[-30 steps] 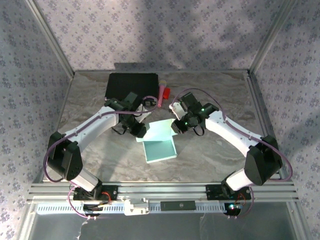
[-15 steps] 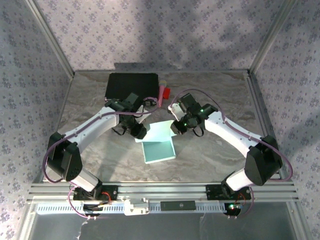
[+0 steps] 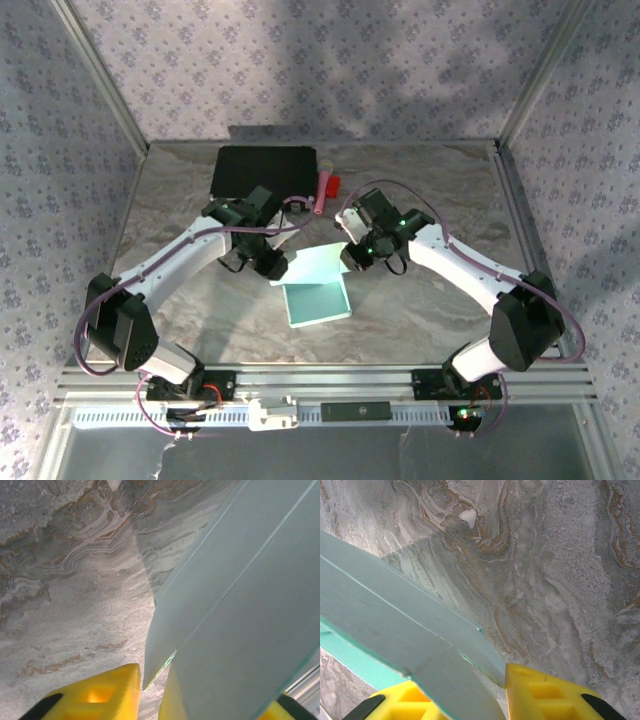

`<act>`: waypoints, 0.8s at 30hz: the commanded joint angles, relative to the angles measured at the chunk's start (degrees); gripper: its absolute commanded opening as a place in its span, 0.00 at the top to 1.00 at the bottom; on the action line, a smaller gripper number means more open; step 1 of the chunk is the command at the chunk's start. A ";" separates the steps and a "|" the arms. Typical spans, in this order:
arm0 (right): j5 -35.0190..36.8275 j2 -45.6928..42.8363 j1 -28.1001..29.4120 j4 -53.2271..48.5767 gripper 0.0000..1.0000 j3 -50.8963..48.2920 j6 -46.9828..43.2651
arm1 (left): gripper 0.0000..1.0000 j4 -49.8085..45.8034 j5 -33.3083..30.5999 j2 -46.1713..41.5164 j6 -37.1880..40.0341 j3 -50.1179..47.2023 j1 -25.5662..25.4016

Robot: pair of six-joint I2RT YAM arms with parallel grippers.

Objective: Fold the paper box

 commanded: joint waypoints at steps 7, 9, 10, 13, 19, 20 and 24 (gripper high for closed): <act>0.69 -1.34 0.41 -0.98 0.69 -0.65 -0.05 | 0.68 -4.25 -0.95 0.52 3.91 0.70 -0.46; 0.69 -1.34 0.37 -0.91 0.69 -0.60 -0.15 | 0.68 -4.06 -1.51 0.43 4.25 0.12 -0.47; 0.60 -1.36 0.38 -0.81 0.69 -0.60 -0.14 | 0.68 -3.70 -1.60 0.37 4.27 -0.08 -0.44; 0.50 -1.32 0.31 -0.69 0.70 -0.71 -0.14 | 0.71 -2.35 -1.58 0.12 4.24 -0.64 -0.38; 0.34 -1.35 0.25 -0.65 0.73 -0.75 -0.09 | 0.90 -1.16 -1.61 0.26 3.34 -0.62 -0.37; 0.24 -1.39 0.33 -0.57 0.74 -0.73 -0.09 | 0.90 -0.79 -1.59 0.12 3.06 -0.64 -0.40; 0.27 -1.72 0.43 -0.24 0.80 -0.96 0.31 | 0.90 0.76 -1.15 -0.40 1.42 -0.82 -0.40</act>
